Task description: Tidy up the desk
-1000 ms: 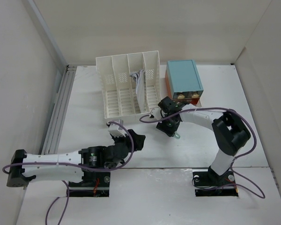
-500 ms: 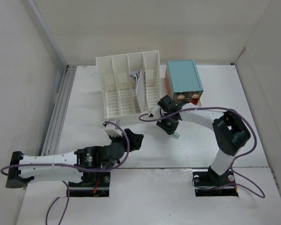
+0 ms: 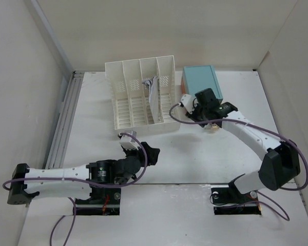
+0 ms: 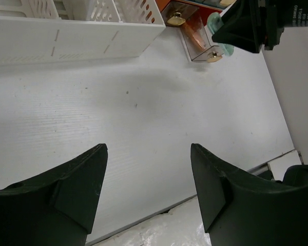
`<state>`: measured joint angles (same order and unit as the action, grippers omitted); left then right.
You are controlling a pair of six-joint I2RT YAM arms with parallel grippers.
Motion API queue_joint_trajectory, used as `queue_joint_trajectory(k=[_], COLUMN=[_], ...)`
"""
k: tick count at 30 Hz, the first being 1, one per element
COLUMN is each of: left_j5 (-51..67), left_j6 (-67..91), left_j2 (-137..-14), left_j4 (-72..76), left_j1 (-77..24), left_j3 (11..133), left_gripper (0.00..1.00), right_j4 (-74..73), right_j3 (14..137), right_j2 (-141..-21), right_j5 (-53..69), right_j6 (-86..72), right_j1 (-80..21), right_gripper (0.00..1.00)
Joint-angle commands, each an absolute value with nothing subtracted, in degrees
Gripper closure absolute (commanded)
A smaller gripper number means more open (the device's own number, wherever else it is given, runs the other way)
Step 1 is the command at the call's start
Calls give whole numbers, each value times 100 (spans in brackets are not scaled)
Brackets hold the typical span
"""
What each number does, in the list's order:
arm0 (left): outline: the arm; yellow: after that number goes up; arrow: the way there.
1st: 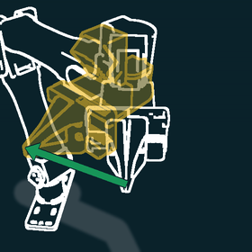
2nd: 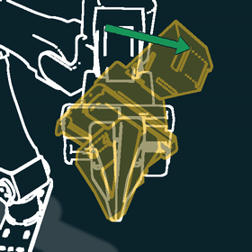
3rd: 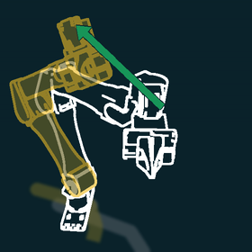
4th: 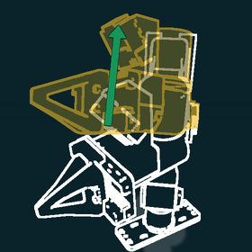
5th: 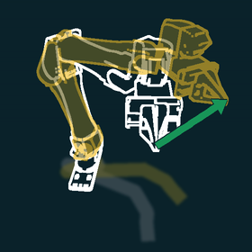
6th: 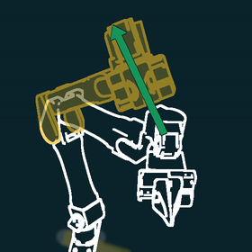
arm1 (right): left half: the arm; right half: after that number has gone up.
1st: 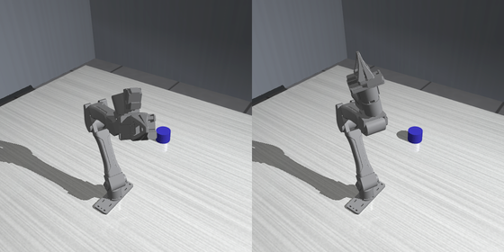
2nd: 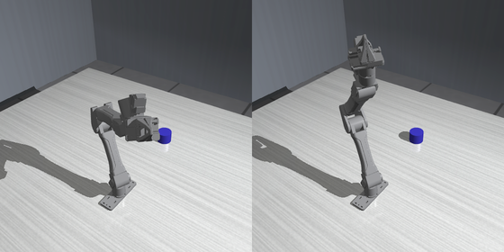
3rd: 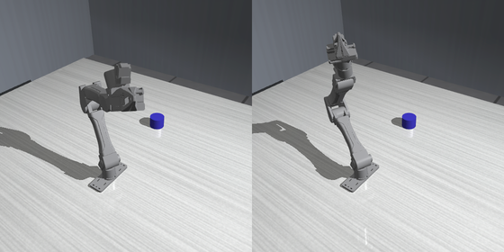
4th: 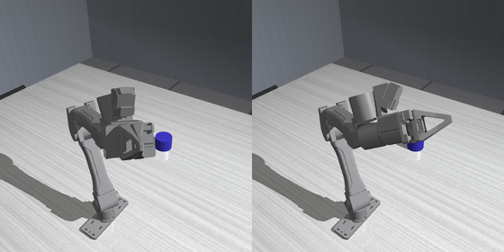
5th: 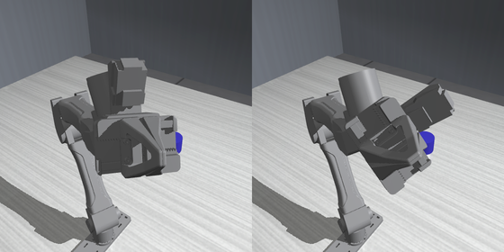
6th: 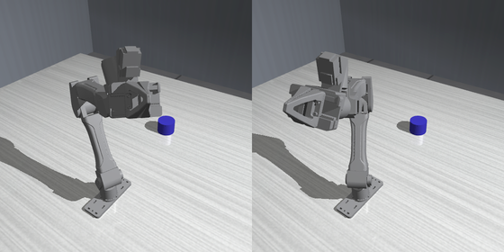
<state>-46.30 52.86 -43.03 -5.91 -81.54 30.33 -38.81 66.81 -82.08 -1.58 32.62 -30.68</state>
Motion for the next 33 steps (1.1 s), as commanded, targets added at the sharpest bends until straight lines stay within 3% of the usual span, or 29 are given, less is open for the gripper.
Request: queue_joint_trajectory(k=[1, 15, 16, 17, 18, 20, 23, 24, 25, 27, 33], left_j5=[-4649, -4649, -4649, -4649, -4649, -4649, -4649, -4649, -4649, -4649, -4649], left_j6=[5194, 5256, 5256, 5256, 5256, 5256, 5256, 5256, 5256, 5256, 5256], left_j2=[-4280, -4333, -4333, -4333, -4333, -4333, -4333, -4333, -4333, -4333, -4333], left_j4=[-404, -466, -466, -466, -466, -466, -466, -466, -466, -466, -518], left_j1=[-8147, -8147, -8147, -8147, -8147, -8147, -8147, -8147, -8147, -8147, -8147], left_j3=[3103, 3050, 3050, 3050, 3050, 3050, 3050, 3050, 3050, 3050, 3050], left_gripper=[37, 37, 37, 37, 37, 37, 37, 37, 37, 37, 37], right_j4=[-3165, -2707, -2707, -2707, -2707, -2577, -2522, -2522, -2462, -2461, -3899], right_j3=[6521, 6521, 6574, 6574, 6574, 6627, 6513, 6513, 6513, 6399, 6774], right_j2=[-8227, -8877, -8964, -9043, -9044, -8974, -8729, -8667, -8614, -8447, -8541], right_j5=[-721, -53, -53, -53, -53, 0, 140, 219, 298, 648, 2704], right_j6=[3585, 3893, 3894, 3894, 3894, 3824, 3823, 3823, 3823, 3823, 5392], right_j1=[-2462, -1354, -1301, -1249, -1248, -1196, -1195, -1195, -1195, -1126, -695], right_gripper=[100, 100, 94, 80, 54, 42, 42, 44, 53, 99, 100])
